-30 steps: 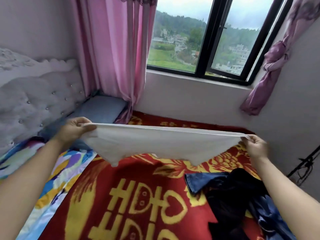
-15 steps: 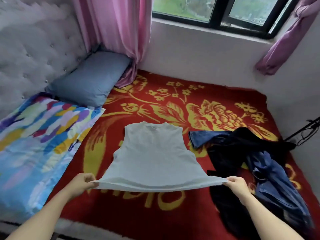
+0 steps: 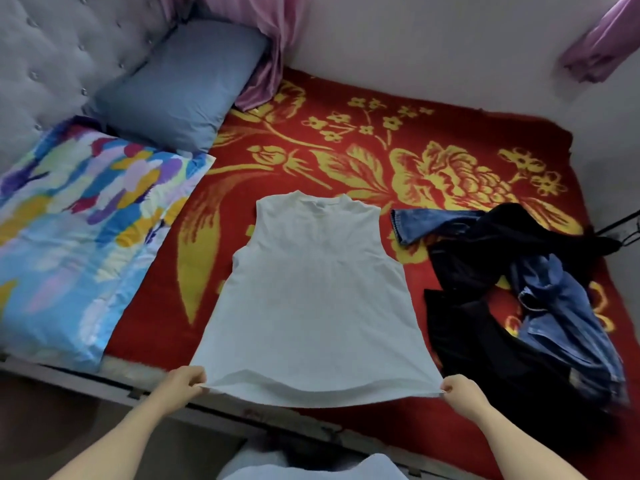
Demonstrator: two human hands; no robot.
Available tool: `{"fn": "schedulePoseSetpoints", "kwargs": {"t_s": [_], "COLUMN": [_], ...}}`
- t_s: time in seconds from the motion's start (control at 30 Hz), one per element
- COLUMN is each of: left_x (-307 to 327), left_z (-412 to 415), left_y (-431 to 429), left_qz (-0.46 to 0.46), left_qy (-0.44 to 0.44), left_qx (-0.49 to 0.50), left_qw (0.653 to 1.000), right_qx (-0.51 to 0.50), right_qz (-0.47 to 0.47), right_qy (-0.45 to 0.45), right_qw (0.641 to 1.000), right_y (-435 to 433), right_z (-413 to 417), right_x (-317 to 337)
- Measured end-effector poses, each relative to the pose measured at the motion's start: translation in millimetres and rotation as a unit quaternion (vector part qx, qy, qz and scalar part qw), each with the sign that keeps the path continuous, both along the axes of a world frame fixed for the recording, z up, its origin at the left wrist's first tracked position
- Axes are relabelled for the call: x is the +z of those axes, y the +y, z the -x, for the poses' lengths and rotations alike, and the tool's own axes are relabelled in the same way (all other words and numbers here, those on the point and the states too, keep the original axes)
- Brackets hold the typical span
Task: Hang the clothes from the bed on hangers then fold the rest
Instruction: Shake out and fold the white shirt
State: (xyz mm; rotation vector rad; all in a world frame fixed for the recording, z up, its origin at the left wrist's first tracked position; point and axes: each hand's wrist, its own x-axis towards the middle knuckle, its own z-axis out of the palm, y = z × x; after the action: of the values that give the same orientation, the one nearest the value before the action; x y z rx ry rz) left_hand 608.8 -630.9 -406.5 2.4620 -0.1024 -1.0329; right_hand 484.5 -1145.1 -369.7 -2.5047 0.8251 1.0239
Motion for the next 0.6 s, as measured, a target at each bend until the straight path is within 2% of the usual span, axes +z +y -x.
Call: {"fn": "schedulePoseSetpoints", "kwargs": {"t_s": [0.13, 0.33, 0.6], "left_x": [-1.8, 1.0, 28.8], "left_z": [-0.2, -22.5, -92.1], "left_y": [-13.2, -32.4, -76.3], "left_qz": [-0.072, -0.176, -0.224], "left_qy": [-0.001, -0.039, -0.121], "left_qx": [-0.027, -0.064, -0.078], "left_qw": [0.997, 0.982, 0.964], "right_qx": [0.036, 0.058, 0.102], "right_qz": [0.000, -0.002, 0.008], "right_qy": [0.038, 0.022, -0.032], "right_qw": [0.999, 0.998, 0.994], "right_y": [4.8, 10.3, 16.6], "right_z": [-11.2, -47.6, -129.2], "right_x": [-3.6, 0.3, 25.0]}}
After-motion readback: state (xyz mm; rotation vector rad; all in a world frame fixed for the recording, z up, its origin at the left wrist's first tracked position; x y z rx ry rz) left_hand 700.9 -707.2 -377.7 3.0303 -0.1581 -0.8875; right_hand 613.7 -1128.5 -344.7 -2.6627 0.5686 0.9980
